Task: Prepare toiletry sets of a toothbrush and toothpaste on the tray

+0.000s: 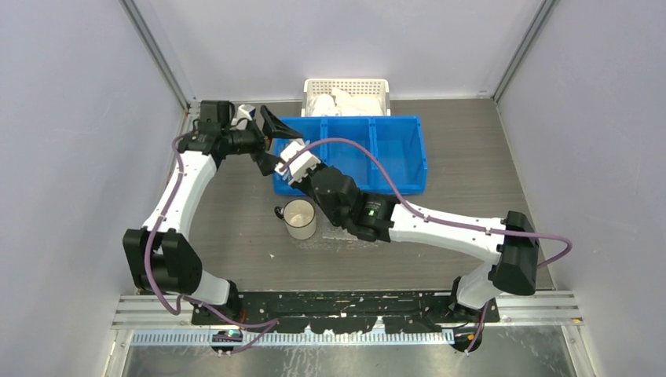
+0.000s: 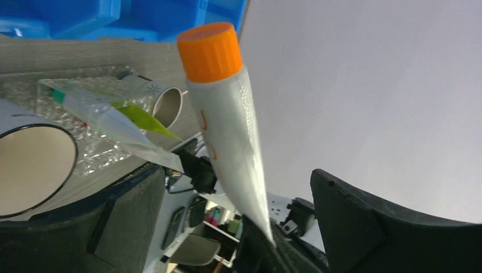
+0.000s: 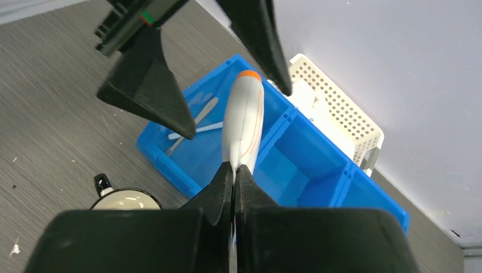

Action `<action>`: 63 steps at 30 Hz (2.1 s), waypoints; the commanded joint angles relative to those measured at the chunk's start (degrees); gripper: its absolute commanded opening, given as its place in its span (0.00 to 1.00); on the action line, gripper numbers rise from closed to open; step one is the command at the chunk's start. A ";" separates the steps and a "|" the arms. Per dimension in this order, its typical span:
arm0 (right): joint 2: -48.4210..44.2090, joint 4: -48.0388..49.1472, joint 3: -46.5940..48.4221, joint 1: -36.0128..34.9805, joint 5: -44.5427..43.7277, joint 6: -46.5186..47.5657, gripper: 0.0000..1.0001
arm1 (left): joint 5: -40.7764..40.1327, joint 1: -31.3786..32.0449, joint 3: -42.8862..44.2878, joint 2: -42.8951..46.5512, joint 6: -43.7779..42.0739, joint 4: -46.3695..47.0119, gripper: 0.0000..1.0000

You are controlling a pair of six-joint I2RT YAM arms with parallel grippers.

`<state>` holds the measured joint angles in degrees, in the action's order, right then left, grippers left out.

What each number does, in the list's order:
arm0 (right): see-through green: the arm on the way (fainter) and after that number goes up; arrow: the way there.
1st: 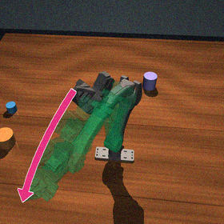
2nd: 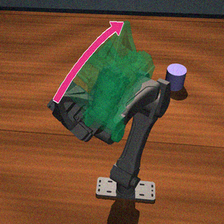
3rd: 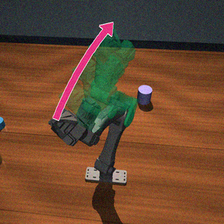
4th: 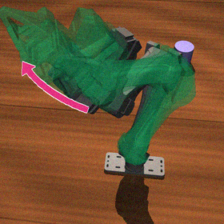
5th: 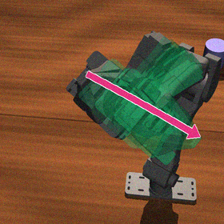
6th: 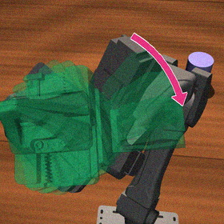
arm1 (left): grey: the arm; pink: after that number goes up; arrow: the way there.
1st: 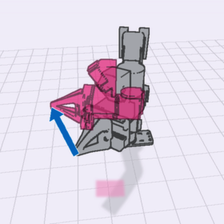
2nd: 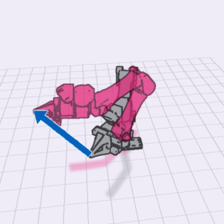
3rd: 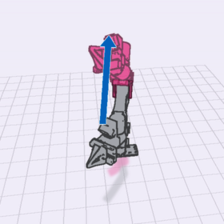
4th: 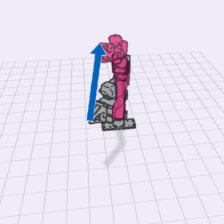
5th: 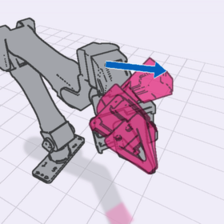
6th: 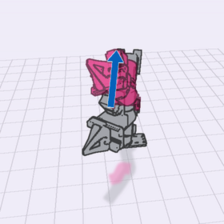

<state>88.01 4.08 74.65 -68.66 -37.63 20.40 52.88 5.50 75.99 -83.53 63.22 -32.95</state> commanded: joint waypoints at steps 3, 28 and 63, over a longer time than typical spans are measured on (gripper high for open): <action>-3.17 -20.49 15.72 1.34 3.35 -8.96 0.01 | -9.70 -1.16 9.83 1.87 -16.10 -16.69 1.00; 7.08 -97.12 60.82 1.33 27.48 -44.22 0.01 | -27.78 -1.45 7.93 8.74 -30.70 -23.92 1.00; 19.92 -94.38 52.05 6.02 26.72 -38.74 0.01 | -33.63 -1.45 4.49 11.71 -34.41 -25.16 1.00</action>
<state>108.05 -90.39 125.10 -62.87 -11.16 -19.79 20.32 4.36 81.03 -73.80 29.76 -58.54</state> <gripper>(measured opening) 0.049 0.996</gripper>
